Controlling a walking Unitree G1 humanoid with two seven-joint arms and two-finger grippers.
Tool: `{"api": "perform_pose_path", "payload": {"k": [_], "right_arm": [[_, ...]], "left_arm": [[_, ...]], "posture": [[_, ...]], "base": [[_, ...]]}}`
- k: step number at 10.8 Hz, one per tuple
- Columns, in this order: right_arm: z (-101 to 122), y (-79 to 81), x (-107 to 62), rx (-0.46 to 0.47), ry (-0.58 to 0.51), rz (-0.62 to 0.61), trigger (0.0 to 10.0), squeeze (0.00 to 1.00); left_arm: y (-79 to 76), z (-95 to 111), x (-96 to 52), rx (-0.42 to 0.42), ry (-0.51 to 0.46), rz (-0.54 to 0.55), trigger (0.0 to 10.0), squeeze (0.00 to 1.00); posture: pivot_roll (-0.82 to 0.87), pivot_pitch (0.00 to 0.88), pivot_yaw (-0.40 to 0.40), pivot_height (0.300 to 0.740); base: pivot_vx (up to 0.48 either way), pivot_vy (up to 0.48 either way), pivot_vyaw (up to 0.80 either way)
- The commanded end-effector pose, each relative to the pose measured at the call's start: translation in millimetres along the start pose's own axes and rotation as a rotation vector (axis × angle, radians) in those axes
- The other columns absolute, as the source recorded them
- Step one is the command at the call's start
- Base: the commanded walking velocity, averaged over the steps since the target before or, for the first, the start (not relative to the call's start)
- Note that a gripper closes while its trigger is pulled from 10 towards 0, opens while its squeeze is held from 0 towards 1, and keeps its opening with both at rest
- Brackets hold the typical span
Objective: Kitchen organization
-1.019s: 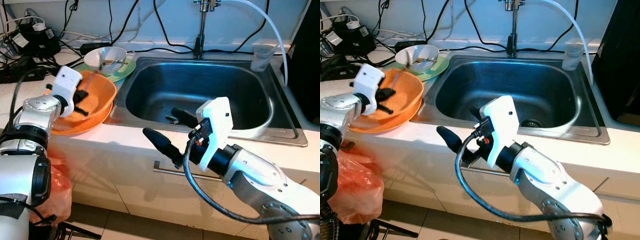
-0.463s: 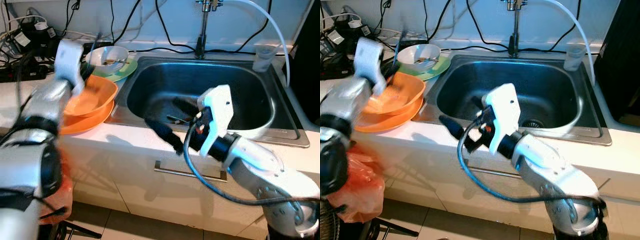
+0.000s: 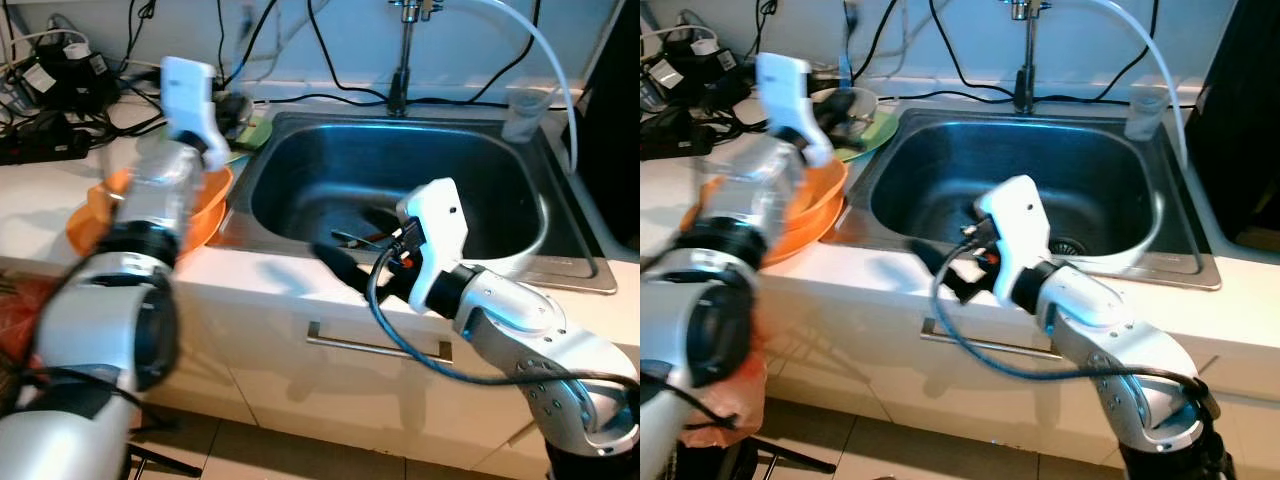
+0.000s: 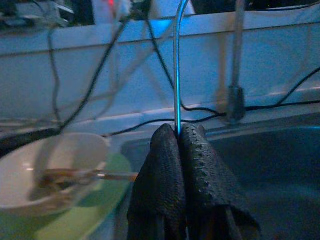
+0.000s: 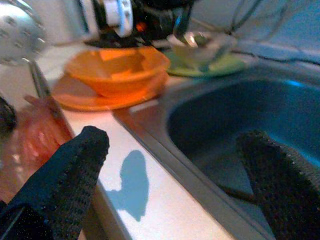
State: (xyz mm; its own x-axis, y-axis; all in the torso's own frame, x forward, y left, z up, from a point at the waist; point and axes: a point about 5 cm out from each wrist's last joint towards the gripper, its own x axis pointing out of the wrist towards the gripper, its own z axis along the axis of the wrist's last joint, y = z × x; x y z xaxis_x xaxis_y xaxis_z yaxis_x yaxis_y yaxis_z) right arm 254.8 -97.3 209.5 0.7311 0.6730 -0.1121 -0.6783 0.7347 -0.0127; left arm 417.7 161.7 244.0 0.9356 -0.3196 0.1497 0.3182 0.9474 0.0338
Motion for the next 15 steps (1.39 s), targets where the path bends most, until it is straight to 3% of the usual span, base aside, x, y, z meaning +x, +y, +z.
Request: {"api": "perform_pose_path", "payload": {"k": [1, 5, 7, 9, 12, 14, 15], "right_arm": [[-2, -9.3, -4.7, -0.016, 0.011, -0.057, 10.0, 0.38], [-3, -36.4, -24.4, -0.084, 0.072, -0.273, 10.0, 0.40], [-5, -52.1, -40.5, -0.120, 0.125, -0.417, 10.0, 0.40], [-4, -62.7, -54.8, -0.121, 0.150, -0.507, 10.0, 0.41], [-2, -59.5, -59.3, -0.113, 0.163, -0.512, 10.0, 0.40], [2, -55.4, -59.4, -0.098, 0.163, -0.487, 10.0, 0.40], [-1, -47.0, -60.3, -0.033, 0.172, -0.447, 10.0, 0.39]], "left_arm": [[-9.3, 12, 6.5, -0.021, -0.051, -0.027, 0.0, 0.00], [-60.1, -6, 17.7, -0.085, -0.001, -0.152, 0.0, 0.00], [-90.8, -30, 16.8, -0.085, 0.091, -0.211, 0.0, 0.00], [-107.5, -50, 12.1, -0.115, 0.167, -0.224, 0.0, 0.00], [-113.8, -84, -1.1, -0.100, 0.317, -0.193, 0.6, 0.00], [-113.5, -104, -11.8, -0.079, 0.392, -0.164, 2.2, 0.00], [-112.7, -110, -15.3, -0.098, 0.418, -0.145, 3.7, 0.00]], "posture": [[-0.21, 0.000, 0.114, 0.740], [-0.30, 0.000, 0.150, 0.740], [-0.35, 0.000, 0.172, 0.740], [-0.38, 0.000, 0.179, 0.740], [-0.39, 0.000, 0.170, 0.740], [-0.42, 0.000, 0.165, 0.740], [-0.43, 0.000, 0.157, 0.740]], "base": [[0.000, 0.000, 0.00], [0.000, 0.000, 0.00], [0.000, 0.000, 0.00], [0.000, 0.000, 0.00], [0.000, 0.000, 0.00], [0.000, 0.000, 0.00], [0.000, 0.000, 0.00]]}}
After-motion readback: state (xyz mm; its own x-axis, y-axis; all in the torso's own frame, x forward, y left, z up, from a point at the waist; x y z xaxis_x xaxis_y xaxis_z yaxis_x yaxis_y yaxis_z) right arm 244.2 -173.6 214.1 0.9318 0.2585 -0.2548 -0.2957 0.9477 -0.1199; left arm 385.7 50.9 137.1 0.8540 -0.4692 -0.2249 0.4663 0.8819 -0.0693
